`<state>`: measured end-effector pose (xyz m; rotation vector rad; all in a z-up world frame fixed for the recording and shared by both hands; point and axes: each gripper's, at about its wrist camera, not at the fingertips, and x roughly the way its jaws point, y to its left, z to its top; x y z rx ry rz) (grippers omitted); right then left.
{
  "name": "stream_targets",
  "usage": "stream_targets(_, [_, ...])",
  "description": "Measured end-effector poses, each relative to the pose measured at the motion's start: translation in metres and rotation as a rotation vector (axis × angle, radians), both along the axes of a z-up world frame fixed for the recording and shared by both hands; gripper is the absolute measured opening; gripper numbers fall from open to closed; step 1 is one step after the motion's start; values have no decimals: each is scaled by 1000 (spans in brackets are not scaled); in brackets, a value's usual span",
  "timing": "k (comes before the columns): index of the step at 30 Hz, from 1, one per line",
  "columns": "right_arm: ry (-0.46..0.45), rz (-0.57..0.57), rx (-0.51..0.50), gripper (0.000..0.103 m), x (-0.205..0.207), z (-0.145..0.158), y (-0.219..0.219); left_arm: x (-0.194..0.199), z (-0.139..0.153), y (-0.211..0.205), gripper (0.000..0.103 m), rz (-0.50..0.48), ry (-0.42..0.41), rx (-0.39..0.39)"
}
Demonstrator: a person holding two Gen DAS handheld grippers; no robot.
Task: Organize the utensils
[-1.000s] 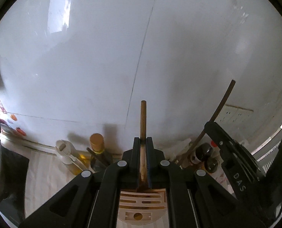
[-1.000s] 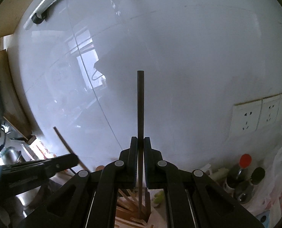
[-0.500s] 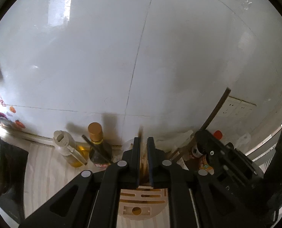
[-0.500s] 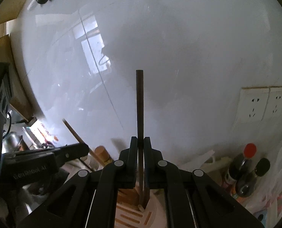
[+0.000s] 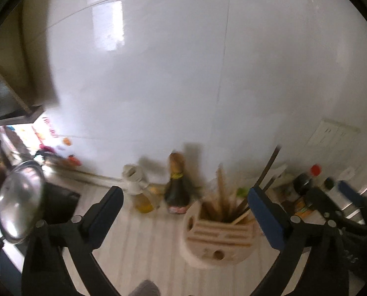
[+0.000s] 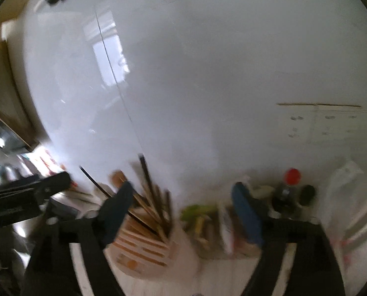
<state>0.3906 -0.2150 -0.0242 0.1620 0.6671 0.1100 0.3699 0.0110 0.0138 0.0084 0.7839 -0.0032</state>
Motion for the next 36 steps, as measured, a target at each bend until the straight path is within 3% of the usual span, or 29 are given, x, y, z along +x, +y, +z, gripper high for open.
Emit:
stream_targets(2, [34,-22,-58,103,-11,-10,3,-12,-10,-1,103,15,3,25])
stream_targets(9, [57,-46,-194,103,-33,-27,16,-37,-26,-2,103,43,9,37])
stream_targets(22, [-9,-69,-227,103,-84,-5,9,-98,-12,0,103,59,-46,29])
stream_targets(36, [-103,-177,-235,103,-244,49,32,-224,32,30,103,-21,-126,18])
